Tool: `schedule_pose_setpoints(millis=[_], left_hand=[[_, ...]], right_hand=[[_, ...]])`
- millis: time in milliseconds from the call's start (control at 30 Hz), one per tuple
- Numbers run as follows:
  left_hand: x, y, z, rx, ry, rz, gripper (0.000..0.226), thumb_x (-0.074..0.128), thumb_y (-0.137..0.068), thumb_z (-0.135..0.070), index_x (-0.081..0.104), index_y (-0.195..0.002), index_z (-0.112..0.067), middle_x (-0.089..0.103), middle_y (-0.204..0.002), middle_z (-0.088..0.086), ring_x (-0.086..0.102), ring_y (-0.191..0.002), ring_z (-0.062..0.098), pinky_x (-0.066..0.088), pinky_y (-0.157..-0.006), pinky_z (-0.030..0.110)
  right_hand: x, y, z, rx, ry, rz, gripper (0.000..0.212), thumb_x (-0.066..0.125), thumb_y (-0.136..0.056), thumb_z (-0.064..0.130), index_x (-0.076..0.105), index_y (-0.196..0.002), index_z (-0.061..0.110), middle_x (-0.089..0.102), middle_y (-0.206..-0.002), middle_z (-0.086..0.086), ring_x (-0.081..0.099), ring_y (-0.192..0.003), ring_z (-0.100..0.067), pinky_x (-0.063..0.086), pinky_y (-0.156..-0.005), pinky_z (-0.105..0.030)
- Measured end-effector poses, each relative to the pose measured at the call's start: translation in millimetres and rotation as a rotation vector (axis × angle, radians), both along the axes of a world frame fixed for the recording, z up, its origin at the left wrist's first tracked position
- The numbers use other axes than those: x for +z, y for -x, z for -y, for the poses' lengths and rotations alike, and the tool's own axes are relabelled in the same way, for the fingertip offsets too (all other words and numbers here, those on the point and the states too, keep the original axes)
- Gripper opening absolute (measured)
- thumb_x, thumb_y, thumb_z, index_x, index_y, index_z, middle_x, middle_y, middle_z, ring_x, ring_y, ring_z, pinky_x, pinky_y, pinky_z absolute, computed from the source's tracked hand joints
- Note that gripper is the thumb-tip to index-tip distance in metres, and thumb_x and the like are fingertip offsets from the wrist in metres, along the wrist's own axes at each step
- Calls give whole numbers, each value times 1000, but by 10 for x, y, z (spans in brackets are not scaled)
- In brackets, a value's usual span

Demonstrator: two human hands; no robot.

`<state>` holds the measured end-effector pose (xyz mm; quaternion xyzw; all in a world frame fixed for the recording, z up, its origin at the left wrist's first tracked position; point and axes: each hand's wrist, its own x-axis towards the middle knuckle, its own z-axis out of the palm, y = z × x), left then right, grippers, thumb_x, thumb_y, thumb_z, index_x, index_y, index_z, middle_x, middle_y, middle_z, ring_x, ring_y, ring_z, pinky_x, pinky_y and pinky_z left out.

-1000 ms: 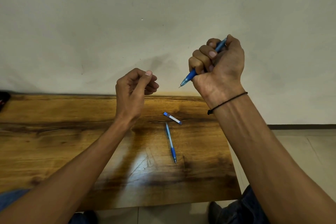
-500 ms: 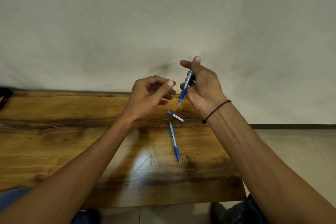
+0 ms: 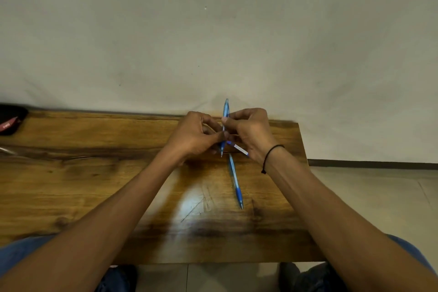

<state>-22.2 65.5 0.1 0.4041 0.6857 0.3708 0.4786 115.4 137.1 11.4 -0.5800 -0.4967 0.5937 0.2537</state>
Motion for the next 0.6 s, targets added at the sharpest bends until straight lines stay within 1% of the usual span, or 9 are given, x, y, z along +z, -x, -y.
schedule_pose_setpoints(millis=[67,100,200,267,333,367,467,533,600], left_hand=[[-51,25,20,-51,70,-76,14,83,-90,-21,73,-97,-13,81,-76,2,80,-70,15,64,-60,26],[-79,35,22,-69,101,-113,13,84,-90,-21,74,-94,-14,81,-76,2,80,-70,14,64,-61,27],[-153,80,25,-114,194,-260,10,84,-90,-22,75,-87,-20,81,-80,2,81,-74,15,68,-72,36],[-179,109,28,-164,235,-394,9,84,-89,-27,78,-85,-21,81,-78,1,80,-75,16,67,-73,36],[-200,139,34,-196,265,-517,10,85,-87,-30,82,-84,-21,79,-71,-1,78,-71,13,64,-68,31],[-211,153,38,-207,289,-543,11,85,-86,-30,84,-83,-19,79,-69,-1,78,-69,12,64,-68,31],[-242,198,52,-253,344,-638,18,87,-82,-31,81,-89,-16,79,-74,1,78,-74,16,66,-77,37],[-246,240,53,-254,339,-753,22,89,-79,-32,75,-89,-17,73,-76,0,75,-79,20,64,-74,38],[-250,271,58,-247,356,-779,27,91,-76,-29,70,-88,-18,71,-79,1,74,-79,20,64,-74,38]], right_hand=[[-98,11,25,83,4,90,12,81,-90,6,70,-89,2,76,-85,-20,73,-58,-21,60,-54,-29],[-150,21,34,115,16,124,14,81,-90,6,69,-86,4,76,-83,-19,73,-56,-18,58,-50,-25],[-294,71,84,159,65,174,16,82,-89,6,67,-85,6,77,-80,-18,74,-55,-18,59,-50,-25],[-369,105,137,193,71,187,19,83,-88,5,66,-79,8,76,-73,-16,74,-54,-17,62,-52,-26],[-436,143,198,233,59,191,21,84,-87,4,66,-76,6,75,-73,-17,76,-57,-19,65,-56,-30],[-469,157,223,249,43,199,20,85,-86,4,66,-79,3,76,-77,-19,78,-63,-23,66,-59,-33],[-532,203,277,304,-27,274,22,87,-84,5,70,-93,-7,77,-90,-25,80,-79,-33,67,-74,-48],[-552,218,280,353,-100,375,22,87,-85,10,72,-96,-2,79,-88,-20,79,-83,-32,65,-82,-50],[-545,188,241,386,-178,461,19,86,-86,16,71,-95,8,79,-86,-13,78,-87,-31,63,-89,-49]])
